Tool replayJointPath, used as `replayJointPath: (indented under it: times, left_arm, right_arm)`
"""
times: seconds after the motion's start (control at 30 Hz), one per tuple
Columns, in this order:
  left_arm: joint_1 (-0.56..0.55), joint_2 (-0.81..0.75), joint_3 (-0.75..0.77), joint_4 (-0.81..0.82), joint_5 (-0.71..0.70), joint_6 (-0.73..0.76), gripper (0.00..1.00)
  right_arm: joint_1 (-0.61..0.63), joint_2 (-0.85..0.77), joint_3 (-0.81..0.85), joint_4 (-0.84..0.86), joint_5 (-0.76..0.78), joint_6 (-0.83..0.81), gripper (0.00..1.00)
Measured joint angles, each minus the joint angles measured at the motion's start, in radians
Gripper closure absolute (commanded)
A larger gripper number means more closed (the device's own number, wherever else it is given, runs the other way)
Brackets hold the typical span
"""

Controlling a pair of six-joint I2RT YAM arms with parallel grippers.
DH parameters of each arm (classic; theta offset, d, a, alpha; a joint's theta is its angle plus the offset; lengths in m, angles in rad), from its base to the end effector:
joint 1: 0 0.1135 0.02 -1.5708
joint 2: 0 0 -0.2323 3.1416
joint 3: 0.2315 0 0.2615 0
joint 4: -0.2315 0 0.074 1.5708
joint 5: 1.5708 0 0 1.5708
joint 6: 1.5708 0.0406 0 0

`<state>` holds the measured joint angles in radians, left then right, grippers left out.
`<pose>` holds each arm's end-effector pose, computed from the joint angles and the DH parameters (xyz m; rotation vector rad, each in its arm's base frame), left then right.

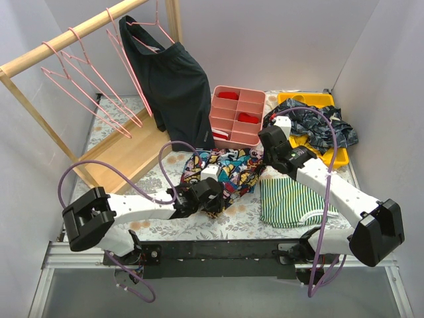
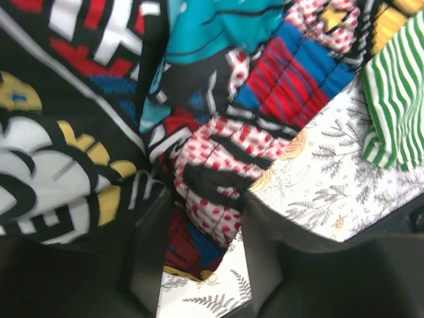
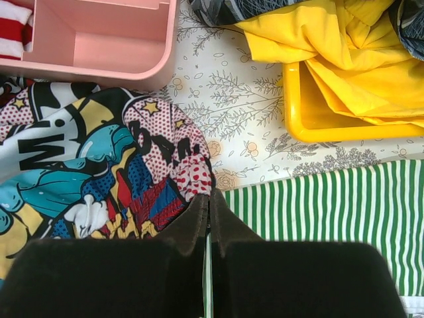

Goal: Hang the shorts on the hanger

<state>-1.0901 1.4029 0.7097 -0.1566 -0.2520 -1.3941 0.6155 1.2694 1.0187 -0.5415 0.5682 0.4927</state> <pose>0.1431 -0.2525 0.1409 -0.5088 2.5136 -0.8092 0.2482 0.1487 0.2533 0.1280 2.2116 -0.0714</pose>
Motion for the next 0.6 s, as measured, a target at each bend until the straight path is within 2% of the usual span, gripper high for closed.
replayJointPath:
  times: [0.03,0.17,0.23,0.33,0.47,0.6]
  left_arm:
    - [-0.015,0.006,-0.003,-0.002,-0.021,-0.015,0.4]
    - [-0.076,0.042,-0.003,-0.017,-0.096,-0.067,0.4]
    - [-0.113,0.049,-0.003,-0.033,-0.144,-0.1,0.42]
    - [-0.161,0.045,-0.003,-0.072,-0.218,-0.163,0.51]
    - [-0.212,0.029,-0.003,-0.151,-0.298,-0.256,0.52]
    - [-0.257,0.026,-0.002,-0.249,-0.353,-0.34,0.48]
  right_arm:
    - [-0.001,0.0,0.0,0.0,-0.001,-0.002,0.99]
    - [-0.007,0.0,0.009,-0.003,-0.004,-0.01,0.99]
    - [-0.008,0.0,0.013,-0.003,-0.009,-0.014,0.99]
    - [-0.008,-0.001,0.014,-0.003,-0.018,-0.021,0.99]
    - [-0.008,-0.005,0.014,-0.008,-0.029,-0.024,0.99]
    - [-0.009,-0.018,0.014,-0.01,-0.034,-0.026,0.99]
